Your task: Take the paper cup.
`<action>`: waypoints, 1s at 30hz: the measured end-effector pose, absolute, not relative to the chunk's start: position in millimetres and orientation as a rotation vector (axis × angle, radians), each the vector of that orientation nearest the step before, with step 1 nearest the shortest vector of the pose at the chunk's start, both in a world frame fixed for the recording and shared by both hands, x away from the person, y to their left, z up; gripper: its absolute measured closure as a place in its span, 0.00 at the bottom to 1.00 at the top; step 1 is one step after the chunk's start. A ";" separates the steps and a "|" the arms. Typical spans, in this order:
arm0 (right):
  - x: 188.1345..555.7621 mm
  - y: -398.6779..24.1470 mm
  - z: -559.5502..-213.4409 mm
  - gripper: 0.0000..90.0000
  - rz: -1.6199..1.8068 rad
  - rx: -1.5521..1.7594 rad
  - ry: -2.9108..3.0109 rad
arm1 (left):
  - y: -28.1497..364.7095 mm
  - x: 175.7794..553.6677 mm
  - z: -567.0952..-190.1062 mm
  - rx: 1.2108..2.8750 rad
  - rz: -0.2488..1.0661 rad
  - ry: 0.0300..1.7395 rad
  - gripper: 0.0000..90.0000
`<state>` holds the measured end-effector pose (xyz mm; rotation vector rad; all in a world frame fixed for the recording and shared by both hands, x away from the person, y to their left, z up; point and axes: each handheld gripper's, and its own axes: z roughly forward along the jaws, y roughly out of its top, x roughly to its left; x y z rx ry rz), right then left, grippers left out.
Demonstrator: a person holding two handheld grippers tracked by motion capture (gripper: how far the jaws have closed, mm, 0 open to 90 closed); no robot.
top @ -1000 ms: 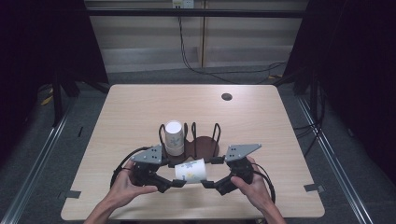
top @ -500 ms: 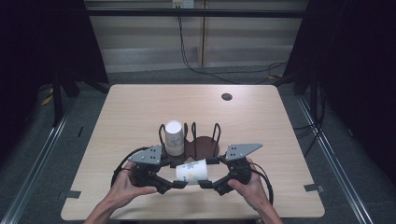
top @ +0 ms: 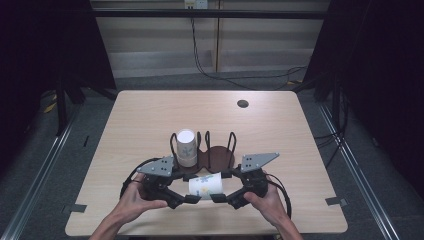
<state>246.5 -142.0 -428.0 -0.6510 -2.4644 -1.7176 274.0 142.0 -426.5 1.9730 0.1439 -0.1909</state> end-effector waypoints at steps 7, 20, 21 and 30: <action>248.3 -141.3 -428.0 0.26 -1.692 -0.657 -2.472 | 141.7 276.4 -429.0 1.975 -0.201 0.155 0.40; 247.9 -144.3 -423.4 0.33 -1.698 -0.652 -2.490 | 137.5 277.4 -433.0 1.996 -0.180 0.183 0.35; 247.8 -144.3 -423.1 0.33 -1.696 -0.653 -2.494 | 137.2 277.7 -433.2 2.004 -0.178 0.186 0.33; 252.4 -146.6 -421.2 0.33 -1.691 -0.704 -2.514 | 140.6 280.8 -434.6 2.032 -0.139 0.223 0.18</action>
